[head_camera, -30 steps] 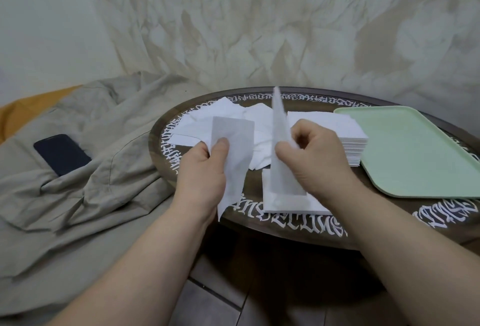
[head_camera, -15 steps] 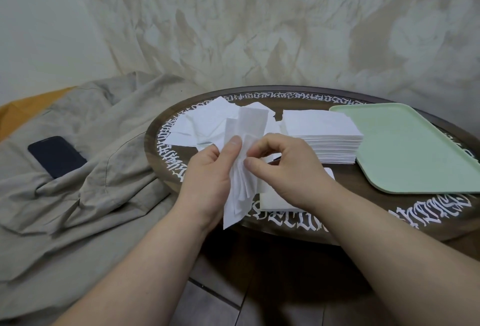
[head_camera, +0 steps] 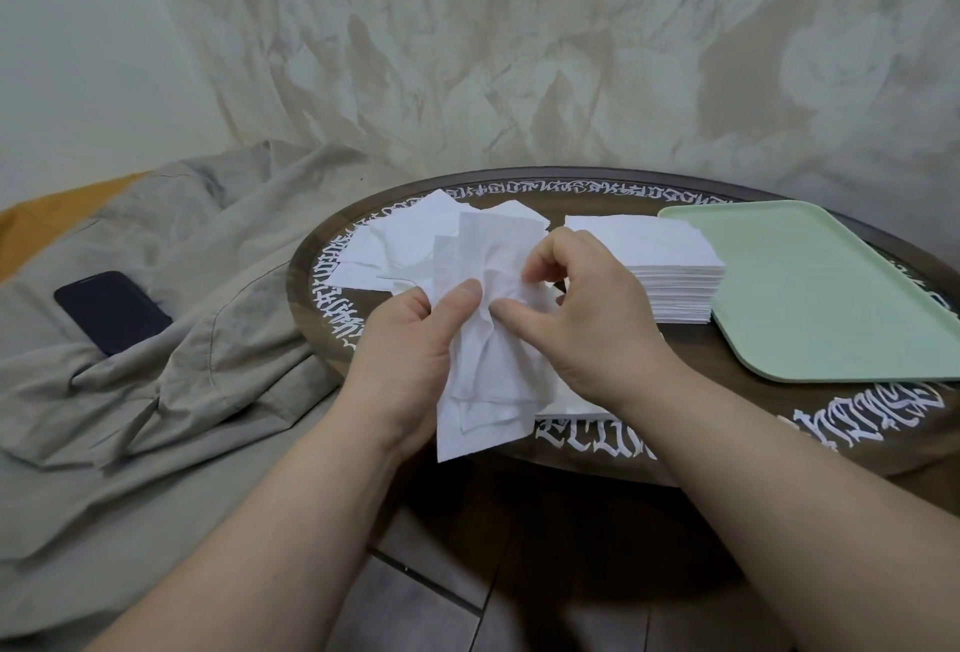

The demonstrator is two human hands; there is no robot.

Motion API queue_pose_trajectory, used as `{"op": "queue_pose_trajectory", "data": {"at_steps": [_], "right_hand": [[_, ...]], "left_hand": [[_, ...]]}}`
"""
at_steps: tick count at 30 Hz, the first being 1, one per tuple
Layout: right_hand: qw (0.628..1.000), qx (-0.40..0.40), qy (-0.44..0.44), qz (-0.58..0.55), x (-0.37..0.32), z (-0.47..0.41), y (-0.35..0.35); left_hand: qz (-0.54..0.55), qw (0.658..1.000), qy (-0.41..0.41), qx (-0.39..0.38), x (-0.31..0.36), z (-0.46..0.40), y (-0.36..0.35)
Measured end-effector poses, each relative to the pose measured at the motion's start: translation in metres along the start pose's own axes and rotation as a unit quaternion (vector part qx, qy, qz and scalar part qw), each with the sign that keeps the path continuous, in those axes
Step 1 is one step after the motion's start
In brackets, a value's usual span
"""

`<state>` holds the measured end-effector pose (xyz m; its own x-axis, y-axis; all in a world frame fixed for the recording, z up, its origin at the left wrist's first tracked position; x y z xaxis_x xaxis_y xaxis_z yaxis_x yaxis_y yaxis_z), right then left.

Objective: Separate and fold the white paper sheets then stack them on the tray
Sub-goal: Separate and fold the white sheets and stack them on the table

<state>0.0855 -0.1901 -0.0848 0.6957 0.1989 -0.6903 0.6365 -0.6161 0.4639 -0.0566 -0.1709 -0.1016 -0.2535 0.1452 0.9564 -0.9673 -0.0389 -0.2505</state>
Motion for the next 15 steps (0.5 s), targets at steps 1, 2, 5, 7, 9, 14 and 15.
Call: {"op": "queue_pose_trajectory", "data": {"at_steps": [1, 2, 5, 7, 9, 14, 15], "right_hand": [[1.0, 0.004, 0.002, 0.01, -0.0003, -0.0002, -0.0001], [1.0, 0.005, 0.004, 0.018, -0.0008, -0.0001, -0.0005], [1.0, 0.004, 0.01, 0.019, -0.0008, -0.0004, -0.0024], [1.0, -0.011, 0.015, 0.016, 0.0005, -0.0018, -0.0014], [0.998, -0.048, 0.018, 0.028, 0.0031, -0.0019, 0.0008], [0.995, -0.095, -0.028, 0.002, 0.0064, 0.001, 0.0036], [0.995, -0.091, -0.034, -0.001, 0.0067, 0.001, 0.0031]], "left_hand": [[0.004, 1.0, 0.005, -0.001, 0.0009, 0.0003, -0.0003], [0.008, 1.0, 0.01, -0.001, 0.0009, 0.0001, -0.0008], [0.007, 1.0, 0.007, -0.004, -0.001, -0.0019, 0.0005], [0.014, 1.0, 0.007, -0.012, -0.0002, -0.0029, 0.0013], [0.021, 1.0, 0.007, -0.021, 0.0018, -0.0036, 0.0019], [0.019, 1.0, -0.001, -0.006, 0.005, -0.0033, 0.003], [0.02, 1.0, 0.001, -0.002, 0.0048, -0.0031, 0.0031]]}}
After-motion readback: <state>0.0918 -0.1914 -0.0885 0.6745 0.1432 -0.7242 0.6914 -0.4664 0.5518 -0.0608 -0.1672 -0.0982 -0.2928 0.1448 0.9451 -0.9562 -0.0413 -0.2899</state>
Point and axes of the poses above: each hand's wrist, its own z-axis away from the middle knuckle, its own y-axis out of the back of the hand, x = y × z, the point moved 2 cm from there along -z, towards the middle knuckle, and after that the axes turned 14 degrees about x, right-handed, at the moved point
